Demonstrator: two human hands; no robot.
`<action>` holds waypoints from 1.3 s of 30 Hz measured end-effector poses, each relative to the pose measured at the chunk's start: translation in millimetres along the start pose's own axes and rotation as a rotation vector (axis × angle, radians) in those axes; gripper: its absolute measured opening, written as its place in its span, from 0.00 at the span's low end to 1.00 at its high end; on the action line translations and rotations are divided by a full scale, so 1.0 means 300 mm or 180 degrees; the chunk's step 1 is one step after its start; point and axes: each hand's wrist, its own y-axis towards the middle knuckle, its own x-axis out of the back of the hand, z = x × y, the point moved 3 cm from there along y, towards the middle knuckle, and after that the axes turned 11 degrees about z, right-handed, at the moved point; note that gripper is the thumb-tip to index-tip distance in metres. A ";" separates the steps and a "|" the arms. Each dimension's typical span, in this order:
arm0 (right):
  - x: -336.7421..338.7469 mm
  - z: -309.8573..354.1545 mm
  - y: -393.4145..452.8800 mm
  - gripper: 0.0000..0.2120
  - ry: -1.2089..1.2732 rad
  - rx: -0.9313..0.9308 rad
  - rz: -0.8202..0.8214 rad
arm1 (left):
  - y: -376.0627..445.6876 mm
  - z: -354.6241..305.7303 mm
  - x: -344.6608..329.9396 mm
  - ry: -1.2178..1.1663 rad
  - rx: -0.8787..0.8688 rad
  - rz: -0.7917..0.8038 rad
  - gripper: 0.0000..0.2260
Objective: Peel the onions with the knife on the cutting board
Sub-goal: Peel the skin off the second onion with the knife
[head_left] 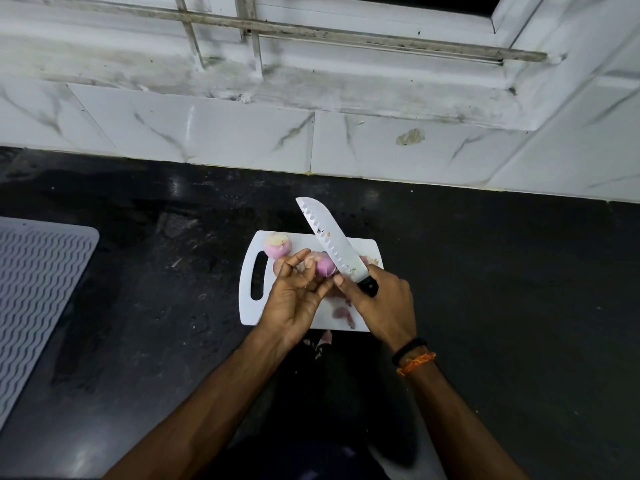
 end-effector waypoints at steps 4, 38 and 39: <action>-0.003 0.022 -0.002 0.29 0.0008 0.0142 -0.0096 | -0.006 -0.003 -0.005 -0.0032 -0.0089 0.0090 0.23; 0.035 0.022 0.000 0.30 -0.0378 0.0571 -0.0680 | -0.010 -0.007 0.015 0.0981 0.0235 -0.0112 0.09; 0.030 0.024 -0.004 0.32 -0.0405 0.0594 -0.0682 | -0.006 -0.008 0.017 0.0942 0.0231 -0.0169 0.04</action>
